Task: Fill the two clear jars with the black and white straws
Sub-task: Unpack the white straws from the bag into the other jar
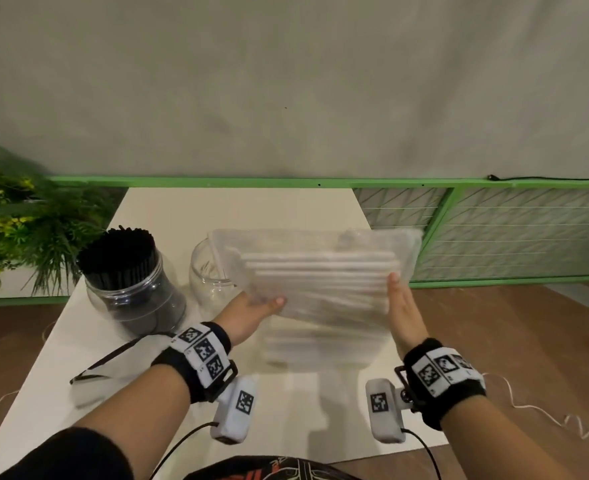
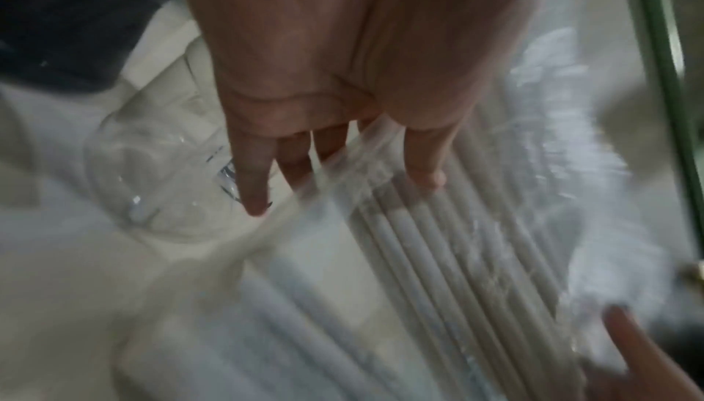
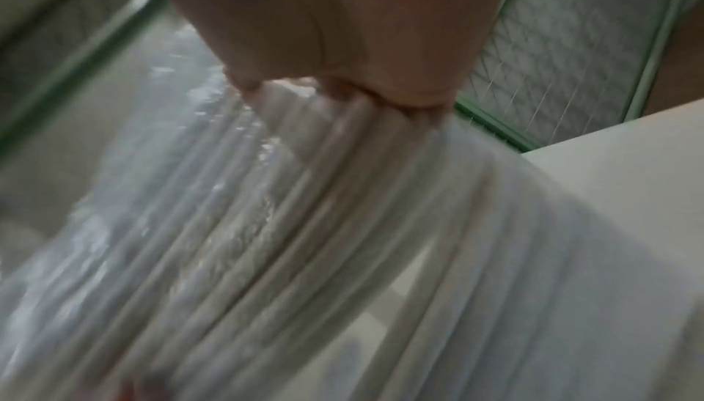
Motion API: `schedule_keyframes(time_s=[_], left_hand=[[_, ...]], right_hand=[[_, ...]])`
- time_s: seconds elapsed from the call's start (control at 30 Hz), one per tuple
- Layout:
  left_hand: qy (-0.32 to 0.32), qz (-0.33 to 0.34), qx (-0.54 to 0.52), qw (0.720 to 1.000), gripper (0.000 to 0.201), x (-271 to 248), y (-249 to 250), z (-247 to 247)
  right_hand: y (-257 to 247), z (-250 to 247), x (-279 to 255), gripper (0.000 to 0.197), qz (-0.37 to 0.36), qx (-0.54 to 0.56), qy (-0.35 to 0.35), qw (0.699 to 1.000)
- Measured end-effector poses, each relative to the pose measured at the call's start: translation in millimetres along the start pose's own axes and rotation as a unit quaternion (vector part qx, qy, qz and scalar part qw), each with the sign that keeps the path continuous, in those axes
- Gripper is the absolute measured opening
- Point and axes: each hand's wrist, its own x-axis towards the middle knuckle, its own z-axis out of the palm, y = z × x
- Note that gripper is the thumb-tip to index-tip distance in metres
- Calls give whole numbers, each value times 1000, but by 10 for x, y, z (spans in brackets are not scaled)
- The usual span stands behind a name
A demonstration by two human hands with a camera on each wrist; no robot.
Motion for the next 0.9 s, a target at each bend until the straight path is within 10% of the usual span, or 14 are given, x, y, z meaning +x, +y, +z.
schedule_keyframes(time_s=[0.07,0.3,0.53,0.67,0.9], left_hand=[[-13,0,32,999,32,2,15,12],[3,1,-3,1000,10,-43,104,-99],[26,12,-44,999,43,-63,152,-204],[30,20,-73,997,15,-39,211,-184],[45,49,-82,994,23,-32,304,-164]], right_hand=[[125,15,81,105,20,0,-9,1000],[-55,-21,127,25,-41,1,34,999],[-15,-65,201,72,-44,62,101,992],[-6,-69,250,51,-43,77,98,991],[-102,-118,249,60,-41,96,134,985]])
